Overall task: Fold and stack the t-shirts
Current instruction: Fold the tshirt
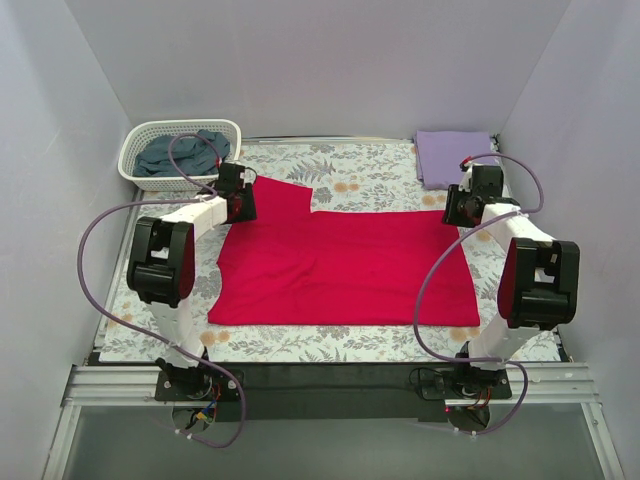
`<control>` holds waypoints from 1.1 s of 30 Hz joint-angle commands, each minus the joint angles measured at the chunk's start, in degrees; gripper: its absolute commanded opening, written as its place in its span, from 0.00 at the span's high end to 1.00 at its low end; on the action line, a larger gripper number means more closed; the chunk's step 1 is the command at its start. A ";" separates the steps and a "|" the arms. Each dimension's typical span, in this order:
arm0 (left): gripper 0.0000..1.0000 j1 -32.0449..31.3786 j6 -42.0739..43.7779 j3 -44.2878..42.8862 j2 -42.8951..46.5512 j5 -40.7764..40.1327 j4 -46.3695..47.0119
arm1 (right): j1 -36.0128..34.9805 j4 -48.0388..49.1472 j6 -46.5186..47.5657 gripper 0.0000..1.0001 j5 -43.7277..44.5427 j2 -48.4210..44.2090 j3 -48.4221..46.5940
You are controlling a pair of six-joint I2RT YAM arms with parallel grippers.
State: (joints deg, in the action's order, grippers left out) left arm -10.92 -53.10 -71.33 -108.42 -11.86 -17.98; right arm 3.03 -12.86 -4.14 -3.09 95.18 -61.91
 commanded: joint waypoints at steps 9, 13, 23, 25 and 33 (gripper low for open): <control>0.58 2.30 3.00 -4.78 -3.72 0.25 -0.04 | -2.06 4.60 2.91 0.65 2.39 4.05 -3.22; 0.56 2.39 3.79 -4.96 -4.86 -0.36 -0.04 | -2.94 4.86 3.53 0.65 2.83 5.72 -3.39; 0.56 2.39 4.41 -5.49 -9.00 3.33 -3.11 | -2.94 4.78 5.98 0.65 5.64 8.09 -6.03; 0.58 2.39 4.41 -5.75 -9.70 3.68 -3.47 | -2.94 4.78 7.12 0.65 5.38 9.23 -6.73; 0.78 2.39 4.85 -6.45 -11.90 4.56 -5.49 | -2.94 4.69 8.62 0.61 9.24 13.19 -9.98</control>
State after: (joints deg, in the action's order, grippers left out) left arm -8.58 -49.04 -78.65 -116.84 -8.75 -18.61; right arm 0.14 -9.23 2.87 3.38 107.02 -68.73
